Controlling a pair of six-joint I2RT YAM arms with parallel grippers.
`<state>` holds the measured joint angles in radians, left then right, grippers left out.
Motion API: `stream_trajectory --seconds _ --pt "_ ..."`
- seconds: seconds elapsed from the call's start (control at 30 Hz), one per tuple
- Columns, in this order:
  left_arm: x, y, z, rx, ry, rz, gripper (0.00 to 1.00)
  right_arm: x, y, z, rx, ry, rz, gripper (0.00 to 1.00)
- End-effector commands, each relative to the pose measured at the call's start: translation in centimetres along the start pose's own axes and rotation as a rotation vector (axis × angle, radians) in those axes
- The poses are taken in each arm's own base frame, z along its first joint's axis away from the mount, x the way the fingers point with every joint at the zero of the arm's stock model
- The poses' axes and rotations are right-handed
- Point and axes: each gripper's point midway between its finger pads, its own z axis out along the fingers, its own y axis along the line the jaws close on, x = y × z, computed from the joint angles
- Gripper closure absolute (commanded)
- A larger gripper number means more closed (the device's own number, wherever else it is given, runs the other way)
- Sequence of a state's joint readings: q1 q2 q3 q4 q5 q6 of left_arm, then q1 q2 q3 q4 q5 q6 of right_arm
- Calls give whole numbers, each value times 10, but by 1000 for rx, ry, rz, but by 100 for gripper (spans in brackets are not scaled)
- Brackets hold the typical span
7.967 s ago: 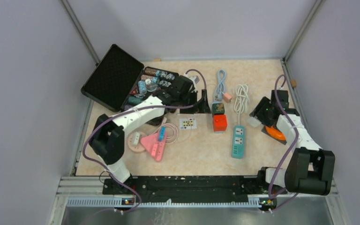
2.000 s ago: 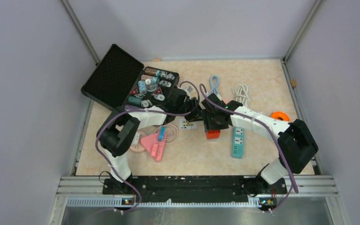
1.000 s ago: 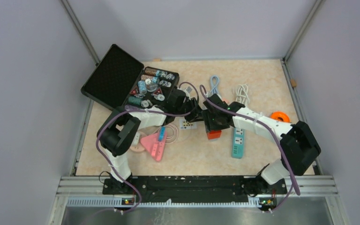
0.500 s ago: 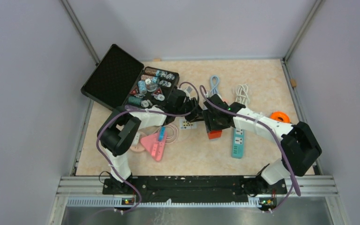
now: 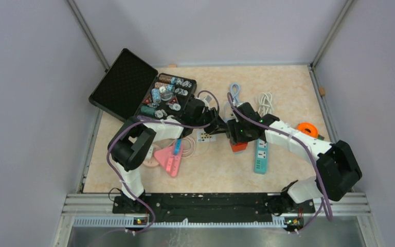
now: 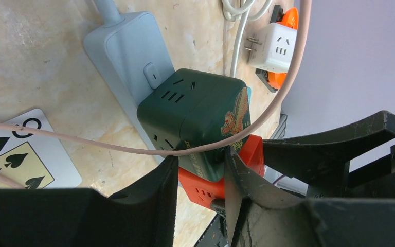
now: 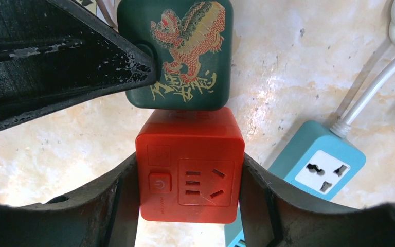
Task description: Pull the plug off the socket
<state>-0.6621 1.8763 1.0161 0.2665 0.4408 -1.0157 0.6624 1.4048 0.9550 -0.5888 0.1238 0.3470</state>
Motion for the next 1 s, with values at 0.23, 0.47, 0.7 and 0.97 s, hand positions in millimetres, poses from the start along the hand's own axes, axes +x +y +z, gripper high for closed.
stream_trajectory --seconds 0.23,0.47,0.7,0.97 --pt "68 160 -17 -534 144 -93 66 -61 42 -31 -138 -193 -69 100" --pt "68 161 -17 -539 143 -92 66 -73 32 -60 -115 -261 -58 100" --pt "61 141 -13 -471 150 -55 62 -81 -15 -93 37 -338 50 100" --pt "29 71 -5 -258 122 75 43 -53 -64 -73 182 -260 267 100"
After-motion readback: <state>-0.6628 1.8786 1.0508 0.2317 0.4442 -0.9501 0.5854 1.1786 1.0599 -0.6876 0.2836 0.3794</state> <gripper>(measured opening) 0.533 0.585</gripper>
